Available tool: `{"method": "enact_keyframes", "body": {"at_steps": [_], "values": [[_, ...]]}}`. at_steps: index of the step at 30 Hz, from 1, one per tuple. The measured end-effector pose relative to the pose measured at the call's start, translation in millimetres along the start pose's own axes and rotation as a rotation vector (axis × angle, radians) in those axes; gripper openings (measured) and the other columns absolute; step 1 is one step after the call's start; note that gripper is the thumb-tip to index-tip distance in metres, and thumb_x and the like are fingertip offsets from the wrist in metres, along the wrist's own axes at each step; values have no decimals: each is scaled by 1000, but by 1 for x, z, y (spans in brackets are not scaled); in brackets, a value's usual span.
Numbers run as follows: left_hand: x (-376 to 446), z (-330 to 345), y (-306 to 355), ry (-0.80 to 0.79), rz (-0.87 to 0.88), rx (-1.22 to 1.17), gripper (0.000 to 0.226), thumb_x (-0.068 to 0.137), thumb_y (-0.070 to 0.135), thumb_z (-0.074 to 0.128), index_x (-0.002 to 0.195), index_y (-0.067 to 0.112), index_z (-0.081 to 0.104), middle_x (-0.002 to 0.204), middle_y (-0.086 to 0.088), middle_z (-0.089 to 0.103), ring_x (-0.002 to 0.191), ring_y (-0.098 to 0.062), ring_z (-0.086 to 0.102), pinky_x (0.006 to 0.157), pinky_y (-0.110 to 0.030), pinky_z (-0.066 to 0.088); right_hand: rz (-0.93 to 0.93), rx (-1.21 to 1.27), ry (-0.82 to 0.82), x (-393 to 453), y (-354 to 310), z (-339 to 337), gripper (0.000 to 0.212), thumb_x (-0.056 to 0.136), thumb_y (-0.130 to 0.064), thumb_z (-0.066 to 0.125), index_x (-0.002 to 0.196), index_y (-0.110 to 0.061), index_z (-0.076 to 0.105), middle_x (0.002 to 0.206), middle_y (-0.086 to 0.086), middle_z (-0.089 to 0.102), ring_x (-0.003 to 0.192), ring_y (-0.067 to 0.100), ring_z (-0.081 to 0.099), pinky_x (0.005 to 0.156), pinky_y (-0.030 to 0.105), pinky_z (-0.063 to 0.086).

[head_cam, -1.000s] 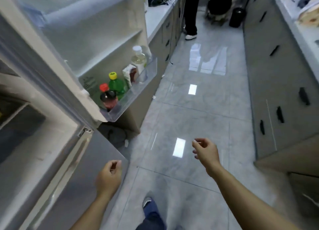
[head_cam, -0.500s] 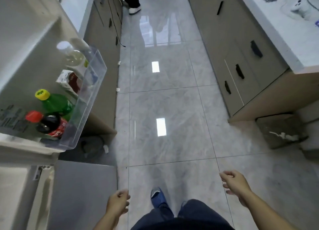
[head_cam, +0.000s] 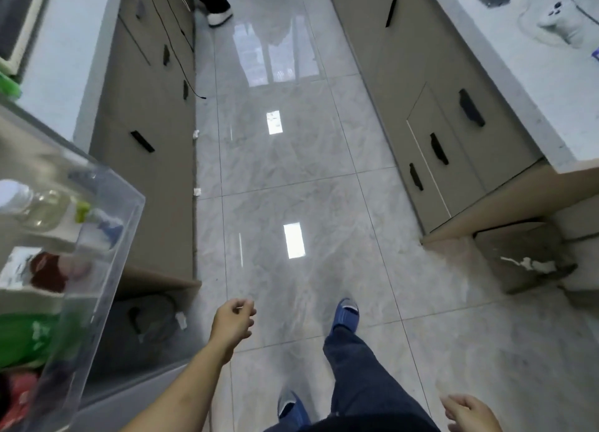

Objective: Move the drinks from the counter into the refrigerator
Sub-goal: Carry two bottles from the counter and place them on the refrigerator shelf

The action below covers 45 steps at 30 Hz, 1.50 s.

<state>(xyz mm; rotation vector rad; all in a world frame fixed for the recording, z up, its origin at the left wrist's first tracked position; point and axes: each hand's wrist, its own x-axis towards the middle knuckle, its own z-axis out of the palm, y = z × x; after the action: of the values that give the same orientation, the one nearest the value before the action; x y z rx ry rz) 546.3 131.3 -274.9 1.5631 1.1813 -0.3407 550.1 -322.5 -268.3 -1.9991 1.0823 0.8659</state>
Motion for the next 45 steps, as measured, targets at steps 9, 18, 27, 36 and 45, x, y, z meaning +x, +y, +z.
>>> {"method": "enact_keyframes", "body": {"at_steps": [9, 18, 27, 36, 45], "values": [[46, 22, 84, 106, -108, -24, 17, 98, 25, 57, 91, 12, 65, 94, -7, 69, 76, -25, 61, 68, -37, 56, -167, -144, -158, 77, -231, -10, 15, 89, -24, 66, 94, -11, 62, 77, 10, 64, 65, 25, 58, 58, 29, 48], [119, 5, 110, 167, -330, -110, 24, 98, 26, 57, 87, 5, 64, 86, -13, 67, 68, -26, 54, 66, -33, 50, -409, -208, -305, 91, -471, 60, 15, 91, -25, 65, 100, -13, 61, 77, 6, 58, 65, 20, 52, 59, 30, 48], [228, -48, 203, 184, -411, -262, 21, 95, 21, 55, 79, 10, 62, 79, -9, 62, 70, -24, 53, 68, -31, 49, -483, -400, -329, 67, -639, 139, 16, 92, -26, 63, 105, -17, 59, 91, 9, 63, 75, 22, 59, 64, 32, 52], [316, -118, 329, 302, -258, -576, 18, 93, 26, 57, 90, 13, 69, 79, -3, 66, 68, -16, 57, 60, -26, 50, -552, -684, -341, 64, -781, 221, 18, 92, -25, 65, 101, -10, 62, 77, 7, 59, 66, 22, 51, 58, 30, 44], [336, -153, 366, 560, -350, -846, 16, 94, 25, 58, 85, 16, 67, 78, -3, 64, 65, -15, 57, 56, -25, 50, -642, -996, -490, 60, -924, 355, 19, 90, -19, 70, 98, -4, 62, 66, 10, 47, 54, 20, 38, 50, 23, 29]]}}
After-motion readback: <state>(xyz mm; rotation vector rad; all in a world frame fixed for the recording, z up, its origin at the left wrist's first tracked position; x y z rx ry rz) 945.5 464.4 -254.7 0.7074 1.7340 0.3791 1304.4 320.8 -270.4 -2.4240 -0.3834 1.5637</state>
